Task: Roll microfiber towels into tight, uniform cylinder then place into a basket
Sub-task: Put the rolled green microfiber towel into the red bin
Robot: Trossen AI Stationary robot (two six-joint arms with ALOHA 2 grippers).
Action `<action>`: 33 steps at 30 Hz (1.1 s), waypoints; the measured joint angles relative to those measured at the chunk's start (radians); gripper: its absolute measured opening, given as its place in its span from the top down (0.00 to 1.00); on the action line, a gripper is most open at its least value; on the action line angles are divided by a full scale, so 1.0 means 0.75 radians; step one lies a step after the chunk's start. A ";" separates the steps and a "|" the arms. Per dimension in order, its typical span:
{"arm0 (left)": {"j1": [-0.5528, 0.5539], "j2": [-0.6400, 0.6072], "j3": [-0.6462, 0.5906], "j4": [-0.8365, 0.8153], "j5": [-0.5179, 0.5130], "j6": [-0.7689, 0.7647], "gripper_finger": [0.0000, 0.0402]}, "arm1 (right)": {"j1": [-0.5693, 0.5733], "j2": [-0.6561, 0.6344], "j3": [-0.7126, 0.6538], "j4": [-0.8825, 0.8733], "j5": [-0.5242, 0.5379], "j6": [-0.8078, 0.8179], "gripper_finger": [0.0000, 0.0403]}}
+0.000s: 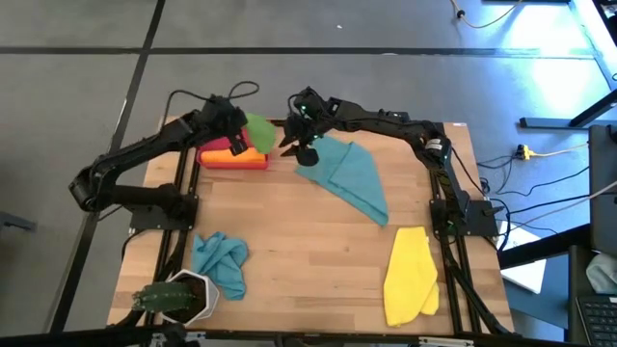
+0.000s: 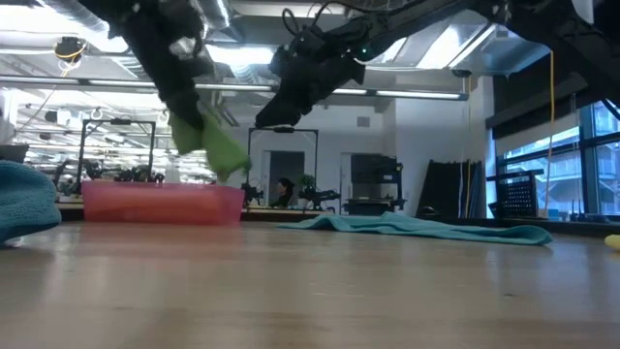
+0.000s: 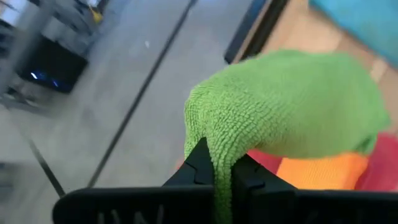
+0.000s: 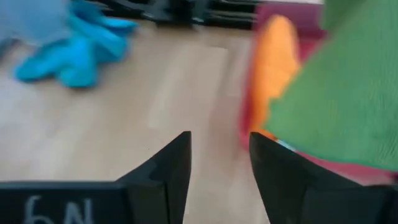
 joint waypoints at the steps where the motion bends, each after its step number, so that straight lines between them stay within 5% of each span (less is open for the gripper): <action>1: 0.005 0.026 -0.010 -0.001 0.000 0.000 1.00 | -0.001 -0.007 -0.006 -0.010 -0.055 0.000 0.60; 10: 0.106 0.191 -0.040 -0.028 -0.026 -0.005 1.00 | 0.004 -0.012 -0.058 -0.025 -0.132 0.001 0.61; 22: 0.142 0.164 -0.040 0.128 -0.047 -0.044 1.00 | 0.012 -0.012 -0.058 -0.016 -0.133 -0.004 0.61; 33: 0.111 0.230 -0.039 0.305 -0.338 -0.038 1.00 | 0.012 -0.012 -0.059 -0.018 -0.133 -0.004 0.61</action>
